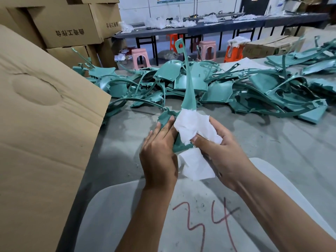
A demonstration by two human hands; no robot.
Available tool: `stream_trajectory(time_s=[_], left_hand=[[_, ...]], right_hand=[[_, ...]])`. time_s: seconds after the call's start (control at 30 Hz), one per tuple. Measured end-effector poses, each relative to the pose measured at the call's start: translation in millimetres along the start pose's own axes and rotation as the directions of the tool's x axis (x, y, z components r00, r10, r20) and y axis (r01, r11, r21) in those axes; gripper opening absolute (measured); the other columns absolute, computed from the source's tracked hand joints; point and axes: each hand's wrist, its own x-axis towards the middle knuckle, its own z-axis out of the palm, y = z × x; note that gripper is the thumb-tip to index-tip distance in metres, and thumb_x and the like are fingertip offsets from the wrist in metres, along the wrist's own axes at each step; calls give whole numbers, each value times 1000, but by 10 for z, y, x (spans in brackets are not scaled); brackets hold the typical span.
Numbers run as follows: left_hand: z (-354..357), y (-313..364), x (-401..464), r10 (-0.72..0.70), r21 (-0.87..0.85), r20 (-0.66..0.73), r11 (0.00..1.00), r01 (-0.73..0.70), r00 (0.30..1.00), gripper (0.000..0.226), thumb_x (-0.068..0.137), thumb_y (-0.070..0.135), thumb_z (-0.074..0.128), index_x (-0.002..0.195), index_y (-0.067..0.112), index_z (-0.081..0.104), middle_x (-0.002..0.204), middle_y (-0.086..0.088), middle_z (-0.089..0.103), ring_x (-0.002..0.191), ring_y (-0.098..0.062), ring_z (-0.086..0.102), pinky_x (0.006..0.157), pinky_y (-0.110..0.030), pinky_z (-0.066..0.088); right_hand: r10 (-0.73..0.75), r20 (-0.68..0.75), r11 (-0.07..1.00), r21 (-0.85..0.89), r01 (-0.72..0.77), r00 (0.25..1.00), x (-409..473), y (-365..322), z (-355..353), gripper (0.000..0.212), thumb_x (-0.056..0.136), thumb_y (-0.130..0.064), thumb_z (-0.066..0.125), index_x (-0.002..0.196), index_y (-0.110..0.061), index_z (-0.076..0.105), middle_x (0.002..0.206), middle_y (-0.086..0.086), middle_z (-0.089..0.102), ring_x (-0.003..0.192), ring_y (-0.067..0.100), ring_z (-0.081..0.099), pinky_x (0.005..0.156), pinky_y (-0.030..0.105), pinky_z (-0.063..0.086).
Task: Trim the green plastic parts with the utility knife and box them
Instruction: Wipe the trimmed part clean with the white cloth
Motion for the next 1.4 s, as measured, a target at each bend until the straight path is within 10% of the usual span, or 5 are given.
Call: stream_trajectory(time_s=[0.17,0.6,0.97,1.23,1.4], left_hand=[[14,15,-12,-8,-4,-46,1000,8,999,36,94,22,76,129,25,71,130,8,70,126,-21,63,96,-41,54],[-3,196,-81,416,-131,9,902,-411,909,66,76,-20,63,127,19,72,131,6,68,125,-25,64,97,-41,57],[-44,308,-215,488,-362,203,843,-399,849,64,74,-16,64,125,22,74,128,11,70,121,-7,65,104,-31,52],[-57,182,-138,432,-163,7,890,-426,902,61,80,-17,53,127,17,72,131,4,69,124,-25,65,99,-42,56],[-51,66,-108,260,-80,-137,959,-272,956,57,82,-15,61,128,17,71,129,3,69,125,-26,64,98,-43,57]], right_hand=[[57,-19,998,-29,-57,998,-4,-29,-36,47,81,-15,81,121,-8,59,110,27,69,84,32,68,79,53,59],[-164,-482,986,-42,164,861,258,-47,-513,23,92,-5,74,103,-14,56,88,6,74,77,27,68,66,53,59],[-436,-648,882,-168,441,625,364,-322,-1136,32,91,0,74,95,-22,51,80,-15,72,76,4,64,75,24,55],[-114,-444,992,2,128,889,257,-136,-568,22,92,6,65,107,-10,63,100,10,77,87,30,72,75,48,62],[111,-137,973,216,-79,984,71,-141,-217,36,78,-6,70,113,-4,66,99,16,78,76,23,76,61,37,64]])
